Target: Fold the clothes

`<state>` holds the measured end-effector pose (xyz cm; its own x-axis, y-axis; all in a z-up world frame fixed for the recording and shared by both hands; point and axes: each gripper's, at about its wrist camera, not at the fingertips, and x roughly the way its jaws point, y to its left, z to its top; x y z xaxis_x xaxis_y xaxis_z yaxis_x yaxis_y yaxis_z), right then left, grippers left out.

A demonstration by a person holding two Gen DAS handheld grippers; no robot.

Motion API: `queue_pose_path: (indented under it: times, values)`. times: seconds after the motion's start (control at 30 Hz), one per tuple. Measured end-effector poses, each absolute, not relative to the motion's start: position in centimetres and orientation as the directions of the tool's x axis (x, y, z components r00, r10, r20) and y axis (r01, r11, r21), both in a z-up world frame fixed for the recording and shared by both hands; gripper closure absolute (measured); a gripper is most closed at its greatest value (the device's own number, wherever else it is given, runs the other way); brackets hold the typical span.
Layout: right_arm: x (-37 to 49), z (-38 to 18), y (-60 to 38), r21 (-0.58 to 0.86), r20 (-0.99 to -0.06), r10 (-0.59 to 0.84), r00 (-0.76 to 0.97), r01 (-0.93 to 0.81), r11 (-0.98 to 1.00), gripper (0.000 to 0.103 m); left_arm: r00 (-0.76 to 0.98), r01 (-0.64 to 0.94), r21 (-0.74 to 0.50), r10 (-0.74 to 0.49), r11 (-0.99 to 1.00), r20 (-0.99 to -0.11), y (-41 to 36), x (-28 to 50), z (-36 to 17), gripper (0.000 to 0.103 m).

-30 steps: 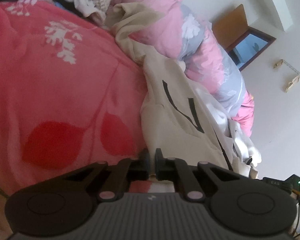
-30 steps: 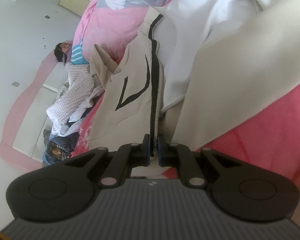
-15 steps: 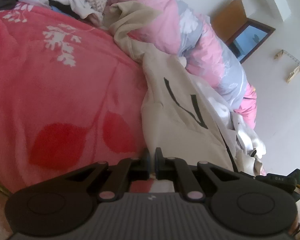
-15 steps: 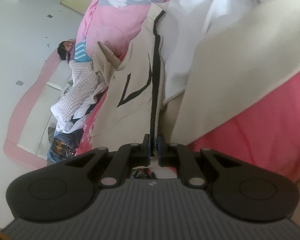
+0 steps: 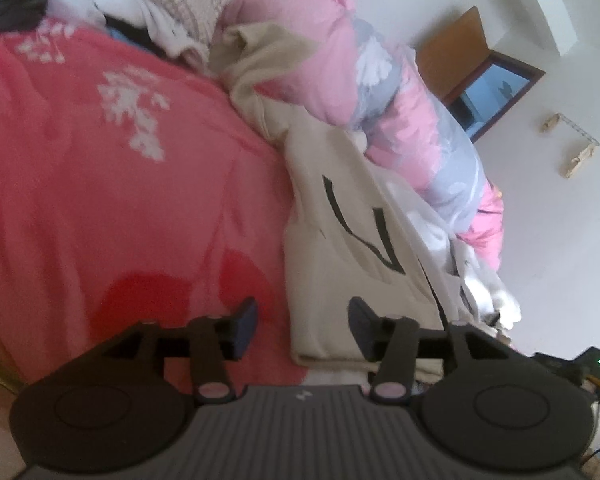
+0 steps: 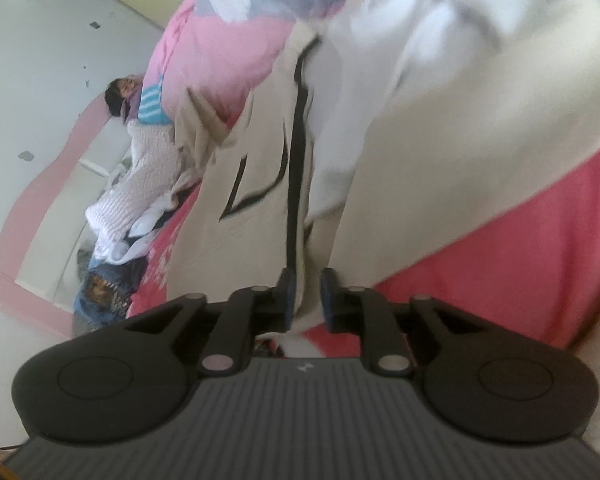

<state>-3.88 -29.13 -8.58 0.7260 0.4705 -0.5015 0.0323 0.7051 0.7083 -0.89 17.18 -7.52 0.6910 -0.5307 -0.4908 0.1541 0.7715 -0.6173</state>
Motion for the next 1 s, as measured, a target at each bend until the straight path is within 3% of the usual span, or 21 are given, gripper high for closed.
queue_pose_path:
  times: [0.27, 0.6, 0.77, 1.0]
  values:
    - [-0.7, -4.1, -27.1, 0.56, -0.463, 0.411, 0.785, -0.1, 0.823, 0.083, 0.692, 0.188, -0.553, -0.509, 0.812, -0.512, 16.3, 2.4, -6.1, 0.046]
    - [7.5, -4.4, -18.7, 0.3, -0.55, 0.402, 0.732, -0.275, 0.913, 0.088, 0.679, 0.21, -0.467, -0.472, 0.859, -0.562, 13.9, 8.1, -7.1, 0.053]
    - [9.0, -9.0, -19.2, 0.216, -0.656, 0.318, 0.685, -0.234, 0.948, 0.094, 0.678, 0.224, -0.418, -0.448, 0.881, -0.583, 12.7, 10.6, -7.6, 0.053]
    - [10.3, -5.7, -16.8, 0.128, -0.724, 0.241, 0.647, -0.216, 0.968, 0.092, 0.694, 0.256, -0.35, -0.423, 0.901, -0.582, 11.7, 9.8, -7.5, 0.053]
